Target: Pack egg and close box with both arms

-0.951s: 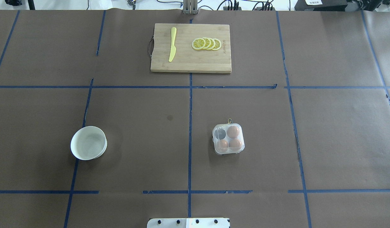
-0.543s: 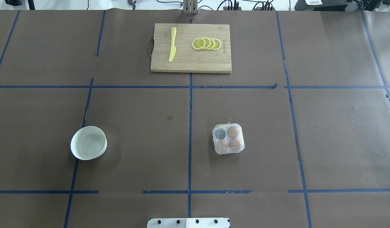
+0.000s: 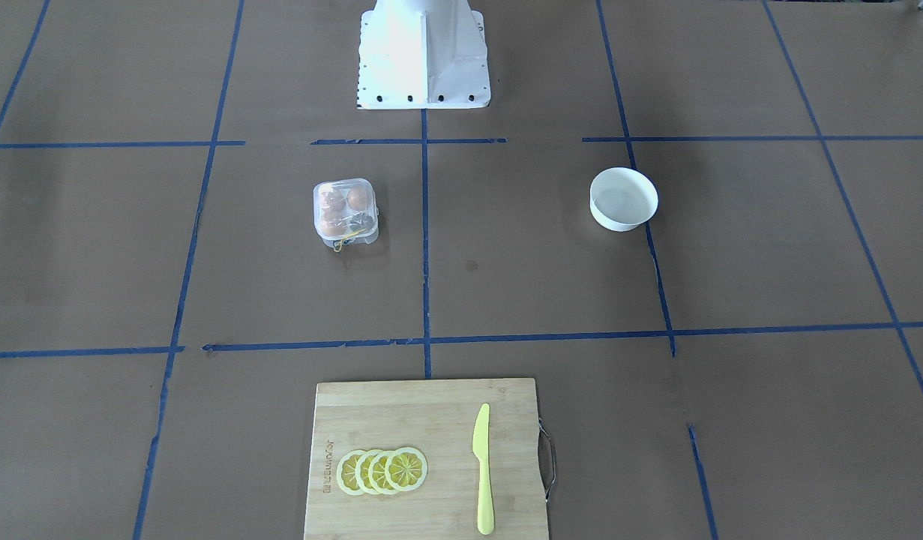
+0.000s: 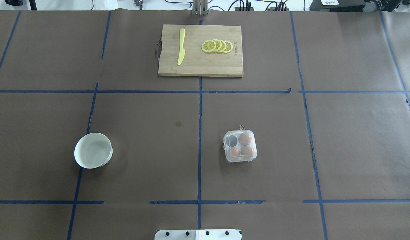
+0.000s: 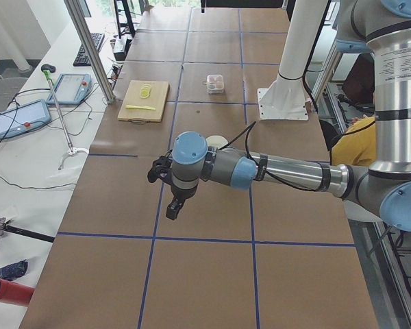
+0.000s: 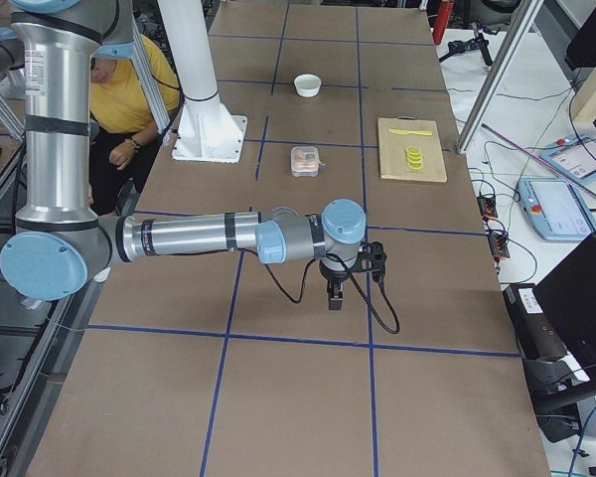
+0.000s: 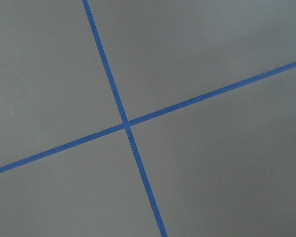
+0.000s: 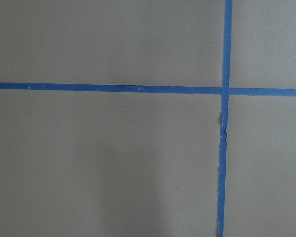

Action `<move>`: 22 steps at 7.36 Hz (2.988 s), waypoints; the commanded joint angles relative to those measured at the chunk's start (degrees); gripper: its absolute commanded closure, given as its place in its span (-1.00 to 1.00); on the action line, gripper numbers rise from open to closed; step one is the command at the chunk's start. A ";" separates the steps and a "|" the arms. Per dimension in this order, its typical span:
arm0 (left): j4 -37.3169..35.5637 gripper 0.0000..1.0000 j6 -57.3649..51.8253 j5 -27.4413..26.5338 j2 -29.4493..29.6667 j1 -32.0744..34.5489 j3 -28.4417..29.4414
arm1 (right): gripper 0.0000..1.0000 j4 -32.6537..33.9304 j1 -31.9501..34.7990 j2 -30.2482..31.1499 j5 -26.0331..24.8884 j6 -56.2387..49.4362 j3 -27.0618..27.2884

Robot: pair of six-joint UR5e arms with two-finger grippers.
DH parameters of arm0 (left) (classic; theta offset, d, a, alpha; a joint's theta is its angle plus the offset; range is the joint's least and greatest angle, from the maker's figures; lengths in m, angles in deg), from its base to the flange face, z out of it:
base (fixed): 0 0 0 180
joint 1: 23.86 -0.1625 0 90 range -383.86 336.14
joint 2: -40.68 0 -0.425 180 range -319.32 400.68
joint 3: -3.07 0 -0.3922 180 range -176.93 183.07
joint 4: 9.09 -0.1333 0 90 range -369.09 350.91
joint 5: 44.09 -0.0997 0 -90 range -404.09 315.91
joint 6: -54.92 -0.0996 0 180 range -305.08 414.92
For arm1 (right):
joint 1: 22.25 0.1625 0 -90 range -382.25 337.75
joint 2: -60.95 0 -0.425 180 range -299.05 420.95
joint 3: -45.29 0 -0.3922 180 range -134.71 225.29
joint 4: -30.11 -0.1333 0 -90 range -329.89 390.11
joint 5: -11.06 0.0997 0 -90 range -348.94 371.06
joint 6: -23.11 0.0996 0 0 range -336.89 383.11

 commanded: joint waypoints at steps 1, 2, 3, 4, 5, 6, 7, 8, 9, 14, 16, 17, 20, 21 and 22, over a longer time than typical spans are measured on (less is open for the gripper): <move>-0.13 -1.00 0.13 -0.03 0.15 0.13 0.49 | -1.00 -0.02 -0.01 -0.69 2.62 0.28 -0.75; -0.13 -1.00 0.13 -0.02 -0.90 0.13 -0.47 | -1.00 -0.28 -0.01 -0.69 3.67 -0.07 -2.33; -0.04 -1.00 0.13 0.06 -0.82 -0.04 0.04 | -1.00 -0.37 -0.01 -0.60 3.94 -0.07 -1.12; -0.13 -1.00 0.13 0.15 -0.91 0.13 -0.56 | -1.00 -0.37 -0.01 -0.69 3.50 0.19 -1.20; -0.13 -1.00 0.21 0.33 -0.91 0.05 -0.31 | -1.00 -0.45 -0.01 -0.60 3.67 0.45 -0.94; -0.13 -1.00 1.09 0.33 -0.91 0.05 -0.39 | -1.00 -0.37 -0.01 -0.52 3.85 0.54 -0.50; -0.13 -1.00 3.88 0.41 -0.91 0.05 -0.39 | -1.00 -0.37 -0.01 -0.60 3.85 0.54 -0.50; -0.04 -1.00 3.91 0.41 -0.91 0.05 -0.39 | -1.00 -0.37 -0.01 -0.69 3.85 0.54 -0.41; 0.05 -1.00 3.82 0.50 -0.91 0.05 -0.48 | -1.00 -0.37 -0.01 -0.78 3.85 0.54 -0.41; 0.22 -1.00 3.82 0.59 -0.91 0.05 -0.39 | -1.00 -0.37 -0.09 -0.78 3.85 0.54 -0.06; 0.22 -1.00 3.82 0.59 -0.91 0.05 -0.39 | -1.00 -0.37 -0.01 -0.78 3.85 0.54 -0.06; 0.31 -1.00 3.82 0.68 -0.91 0.05 -0.39 | -1.00 -0.37 -0.01 -0.87 3.85 0.54 0.03; 0.31 -1.00 3.82 0.68 -0.65 -0.04 -0.48 | -1.00 -0.37 -0.01 -1.66 3.85 0.54 -0.06; 0.31 -1.00 3.73 0.68 -0.56 -0.04 -0.48 | -1.00 -0.28 -0.09 -1.66 3.85 0.63 -0.23; 0.31 -1.00 3.73 0.68 -0.38 -0.04 -0.39 | -1.00 -0.28 -0.01 -1.66 3.76 0.54 -0.15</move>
